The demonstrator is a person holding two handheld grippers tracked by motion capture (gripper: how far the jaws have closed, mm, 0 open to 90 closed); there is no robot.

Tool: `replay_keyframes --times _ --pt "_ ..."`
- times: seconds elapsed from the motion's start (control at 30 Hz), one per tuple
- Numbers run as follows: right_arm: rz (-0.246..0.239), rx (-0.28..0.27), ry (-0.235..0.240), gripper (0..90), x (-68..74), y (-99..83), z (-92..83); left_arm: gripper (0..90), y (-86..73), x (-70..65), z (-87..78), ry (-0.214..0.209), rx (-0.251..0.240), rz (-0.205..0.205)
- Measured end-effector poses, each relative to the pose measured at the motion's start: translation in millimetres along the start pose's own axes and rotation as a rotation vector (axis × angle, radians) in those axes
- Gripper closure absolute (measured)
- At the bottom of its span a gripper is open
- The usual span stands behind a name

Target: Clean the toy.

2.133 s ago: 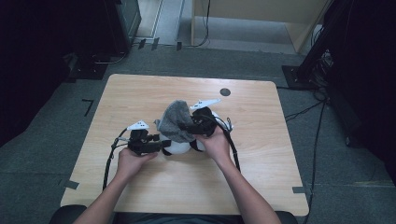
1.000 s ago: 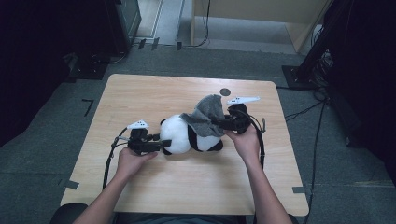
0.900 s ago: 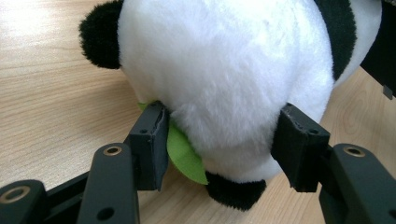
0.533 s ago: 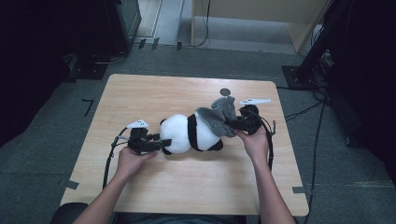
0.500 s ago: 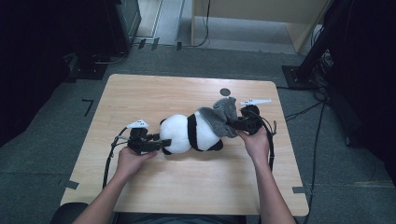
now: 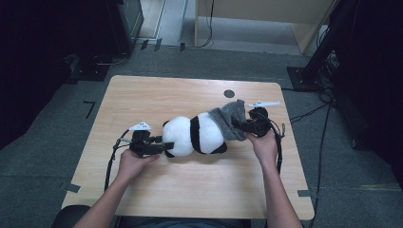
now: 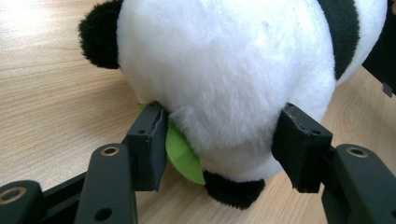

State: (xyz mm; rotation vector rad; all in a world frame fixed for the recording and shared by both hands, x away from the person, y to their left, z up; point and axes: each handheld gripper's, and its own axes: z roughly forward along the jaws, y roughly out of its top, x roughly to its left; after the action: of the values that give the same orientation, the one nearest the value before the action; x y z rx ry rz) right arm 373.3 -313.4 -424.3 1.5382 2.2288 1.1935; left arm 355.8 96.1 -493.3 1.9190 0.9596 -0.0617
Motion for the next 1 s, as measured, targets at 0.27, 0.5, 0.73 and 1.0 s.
replay_keyframes --times 0.27,0.5,0.73,1.0 --pt "-0.034 -0.119 0.078 74.9 23.0 21.3 -33.2 41.2 -0.3 0.0 -0.2 -0.003 -0.005 -0.016" --pt "-0.133 -0.171 0.166 74.9 66.2 35.9 -42.8 41.2 -1.0 -1.2 -0.7 0.000 -0.012 -0.015" --pt "-0.213 -0.165 0.276 74.9 109.3 41.1 -27.2 41.5 -2.0 -2.8 -0.7 0.003 -0.024 -0.015" --pt "-0.269 -0.110 0.355 74.8 147.9 36.0 12.9 41.7 -2.4 -3.8 -1.1 0.006 -0.029 -0.014"
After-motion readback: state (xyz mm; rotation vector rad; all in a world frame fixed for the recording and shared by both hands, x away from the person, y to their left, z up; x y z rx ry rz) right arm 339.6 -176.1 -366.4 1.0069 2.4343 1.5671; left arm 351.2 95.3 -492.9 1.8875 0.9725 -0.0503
